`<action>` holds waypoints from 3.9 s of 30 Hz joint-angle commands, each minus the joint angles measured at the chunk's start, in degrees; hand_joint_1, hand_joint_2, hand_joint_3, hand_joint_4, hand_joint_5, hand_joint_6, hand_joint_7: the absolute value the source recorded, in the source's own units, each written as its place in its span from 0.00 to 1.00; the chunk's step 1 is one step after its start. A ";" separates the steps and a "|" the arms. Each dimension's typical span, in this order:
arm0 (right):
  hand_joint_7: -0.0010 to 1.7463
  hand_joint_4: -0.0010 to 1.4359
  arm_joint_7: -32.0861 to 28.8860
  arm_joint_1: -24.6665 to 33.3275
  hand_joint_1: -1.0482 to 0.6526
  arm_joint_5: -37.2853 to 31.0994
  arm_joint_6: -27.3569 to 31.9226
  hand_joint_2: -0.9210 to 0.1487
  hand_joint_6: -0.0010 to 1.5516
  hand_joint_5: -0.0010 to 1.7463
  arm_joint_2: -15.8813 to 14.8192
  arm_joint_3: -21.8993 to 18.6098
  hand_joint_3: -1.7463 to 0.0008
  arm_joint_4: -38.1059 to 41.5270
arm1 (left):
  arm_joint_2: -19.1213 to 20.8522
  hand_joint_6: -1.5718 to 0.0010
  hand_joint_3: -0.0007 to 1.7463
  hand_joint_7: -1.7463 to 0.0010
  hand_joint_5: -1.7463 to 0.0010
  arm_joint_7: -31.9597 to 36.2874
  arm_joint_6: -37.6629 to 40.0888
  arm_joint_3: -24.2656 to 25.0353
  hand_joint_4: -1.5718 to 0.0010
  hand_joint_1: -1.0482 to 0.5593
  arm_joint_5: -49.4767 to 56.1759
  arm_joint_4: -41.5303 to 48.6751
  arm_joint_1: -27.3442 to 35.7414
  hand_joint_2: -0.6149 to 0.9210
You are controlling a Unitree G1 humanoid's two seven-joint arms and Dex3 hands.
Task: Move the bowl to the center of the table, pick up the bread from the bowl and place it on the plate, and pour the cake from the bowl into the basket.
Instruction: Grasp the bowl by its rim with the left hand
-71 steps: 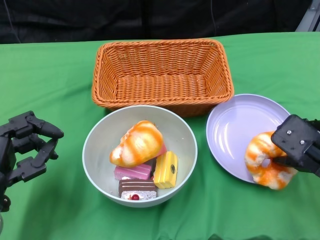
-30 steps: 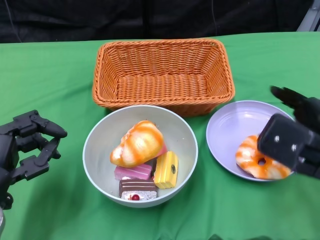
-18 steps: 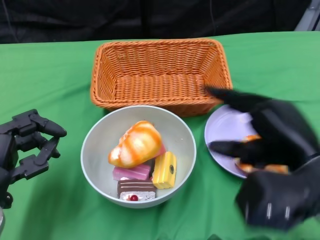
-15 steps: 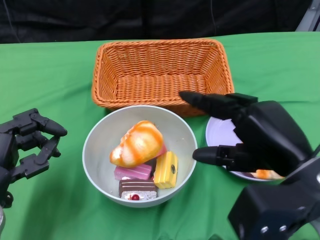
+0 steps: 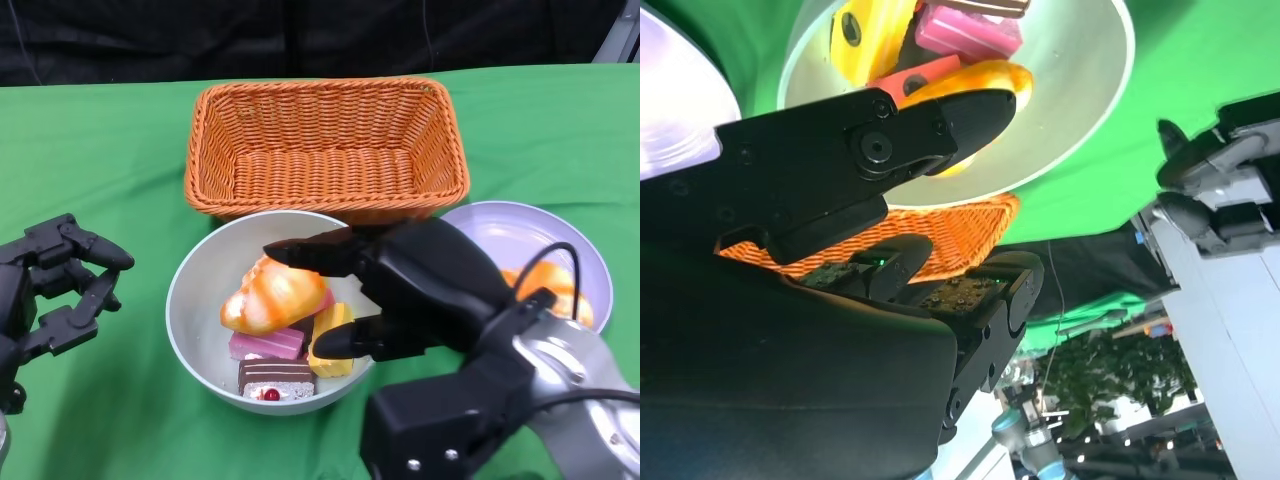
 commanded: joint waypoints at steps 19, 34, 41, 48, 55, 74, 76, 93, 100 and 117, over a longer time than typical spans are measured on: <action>0.00 0.35 -21.60 -11.63 0.14 -18.68 -5.79 0.00 0.28 0.00 3.29 7.95 0.97 26.75 | 0.59 0.47 0.37 0.40 0.20 1.59 -0.55 0.11 0.47 0.62 1.19 -0.66 0.94 0.90; 0.00 0.36 -29.46 -15.25 0.13 -20.16 -4.50 0.00 0.27 0.00 6.97 11.01 0.96 38.25 | 0.63 0.50 0.35 0.36 0.20 1.50 -0.91 -0.08 0.47 0.62 1.24 -0.50 1.05 0.92; 0.00 0.37 -32.52 -16.69 0.15 -21.24 -3.34 0.00 0.27 0.01 7.93 12.74 0.97 42.42 | 0.42 0.49 0.34 0.35 0.19 1.17 -0.91 -0.13 0.47 0.62 0.82 -0.43 1.01 0.93; 0.03 0.47 -35.86 -17.20 0.30 -20.55 -4.42 0.02 0.38 0.04 8.84 13.42 0.99 46.54 | 0.35 0.49 0.34 0.35 0.18 1.45 -0.61 -0.22 0.48 0.63 1.07 -0.38 0.96 0.92; 0.03 0.60 -39.35 -18.06 0.39 -19.08 -7.75 0.01 0.51 0.06 9.10 13.54 1.00 49.87 | 0.38 0.49 0.35 0.36 0.18 1.72 -0.90 -0.32 0.49 0.62 1.48 -0.40 1.02 0.91; 0.02 0.54 -39.31 -18.30 0.41 -12.75 -12.74 0.00 0.76 0.65 9.26 11.47 1.00 50.80 | 0.33 0.48 0.37 0.37 0.19 1.67 -0.81 -0.26 0.48 0.63 1.36 -0.76 1.27 0.90; 0.01 0.56 -37.36 -16.55 0.41 -8.48 -14.05 0.04 0.76 0.60 9.18 8.79 1.00 47.79 | 0.44 0.48 0.38 0.37 0.19 2.05 -1.00 -0.27 0.48 0.62 1.80 -0.60 1.24 0.90; 0.01 0.54 -24.08 -4.38 0.47 1.37 -11.49 0.00 0.77 0.65 6.03 -0.88 0.99 22.87 | 0.60 0.49 0.41 0.35 0.17 1.96 -0.77 -0.16 0.49 0.62 1.51 0.16 0.71 0.88; 0.02 0.57 -23.75 1.97 0.51 3.53 -12.55 0.02 0.79 0.67 4.00 -5.51 1.00 13.85 | 0.69 0.48 0.41 0.35 0.18 2.22 -0.30 -0.13 0.48 0.63 1.70 0.16 0.53 0.88; 0.03 0.55 -24.16 11.44 0.52 8.12 -17.24 0.00 0.80 0.74 2.05 -14.62 0.98 5.04 | 1.06 0.48 0.41 0.36 0.18 1.75 -0.13 0.01 0.48 0.63 1.10 1.55 -0.27 0.87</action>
